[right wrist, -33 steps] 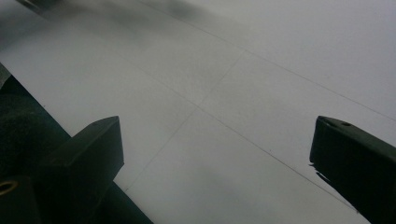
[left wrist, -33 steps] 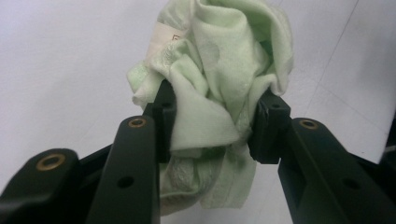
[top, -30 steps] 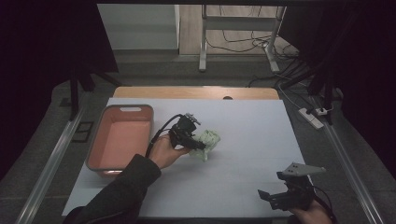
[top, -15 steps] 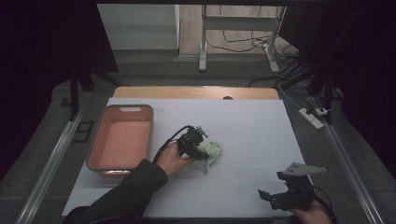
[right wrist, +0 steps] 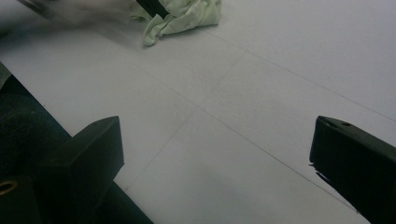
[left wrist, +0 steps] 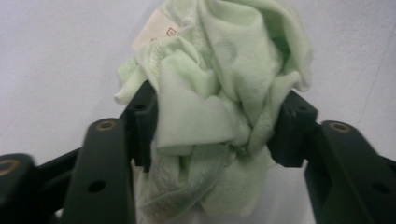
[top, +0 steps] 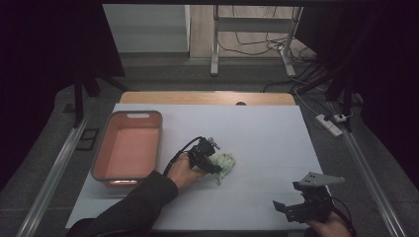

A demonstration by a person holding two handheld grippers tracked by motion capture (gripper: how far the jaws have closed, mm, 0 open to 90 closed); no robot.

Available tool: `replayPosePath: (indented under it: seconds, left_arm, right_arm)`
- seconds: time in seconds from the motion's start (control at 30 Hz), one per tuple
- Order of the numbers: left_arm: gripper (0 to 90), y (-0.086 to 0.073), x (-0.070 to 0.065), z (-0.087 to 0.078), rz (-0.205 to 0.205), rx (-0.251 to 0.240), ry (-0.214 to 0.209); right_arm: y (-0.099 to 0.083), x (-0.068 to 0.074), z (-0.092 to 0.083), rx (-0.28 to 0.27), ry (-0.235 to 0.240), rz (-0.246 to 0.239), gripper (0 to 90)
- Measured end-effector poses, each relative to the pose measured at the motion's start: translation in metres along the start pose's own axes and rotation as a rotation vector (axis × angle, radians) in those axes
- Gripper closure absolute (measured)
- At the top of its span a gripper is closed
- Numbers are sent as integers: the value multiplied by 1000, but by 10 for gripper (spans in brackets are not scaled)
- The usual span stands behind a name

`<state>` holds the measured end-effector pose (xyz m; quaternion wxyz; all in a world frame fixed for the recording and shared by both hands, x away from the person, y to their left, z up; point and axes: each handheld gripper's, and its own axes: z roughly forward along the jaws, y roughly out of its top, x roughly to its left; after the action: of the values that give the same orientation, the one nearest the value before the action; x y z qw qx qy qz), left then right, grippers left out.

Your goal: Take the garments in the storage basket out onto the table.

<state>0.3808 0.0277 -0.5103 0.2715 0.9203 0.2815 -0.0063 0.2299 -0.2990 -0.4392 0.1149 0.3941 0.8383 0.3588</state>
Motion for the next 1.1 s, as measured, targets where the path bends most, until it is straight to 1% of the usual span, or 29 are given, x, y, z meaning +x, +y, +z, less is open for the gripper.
replayPosePath:
  seconds: [0.07, 0.13, 0.3, 0.37, 0.43, 0.47, 0.5, 0.53, 0.6, 0.7, 0.77, 0.83, 0.87, 1.0, 1.03, 1.1]
  left_arm:
    - [367, 0, 0, 0, -2, 0, 1]
    - [302, 1, 0, 1, -5, 4, 20]
    - [205, 1, 0, -3, -4, -10, 20]
    - [166, 1, -1, -4, -10, -17, 24]
    - [162, 2, -1, -7, -17, -27, 15]
    - [147, 3, -1, -9, -31, -41, 13]
    - [140, 3, -1, -9, -31, -41, 13]
    - [130, 3, -1, -11, -22, -36, 11]
    - [109, 4, -2, -12, -21, -34, 14]
    - [98, 4, -2, -16, -24, -42, 2]
    - [63, 4, -2, -17, -23, -50, -1]
    - [51, 5, -3, -21, -12, -53, -1]
    - [44, 5, -4, -22, -14, -59, -6]
    - [18, 6, -5, -24, -6, -63, 3]
    - [11, 6, -6, -24, -6, -66, -3]
    - [0, 6, -7, -25, 6, -58, 4]
  right_arm:
    - [0, 0, 0, 1, -2, -4, 26]
    - [0, 0, 0, 3, -3, -6, 26]
    - [0, 0, 0, 2, -2, -12, 26]
    - [0, 0, 0, 2, -2, -12, 26]
    - [0, 0, 0, 1, -2, -11, 26]
    - [0, 0, 0, 2, -2, -13, 26]
    - [0, 0, 0, 2, -2, -13, 26]
    - [0, 1, 0, 2, -2, -12, 26]
    - [0, 1, 0, 1, -1, -11, 26]
    - [0, 1, 0, 2, -1, -11, 26]
    - [0, 1, 0, 3, -1, -11, 26]
    - [0, 1, 0, 4, -1, -11, 26]
    - [0, 1, 0, 4, -1, -11, 26]
    - [0, 1, 0, 4, 0, -12, 26]
    - [0, 1, 0, 4, -1, -12, 26]
    - [0, 1, 0, 5, -2, -12, 26]
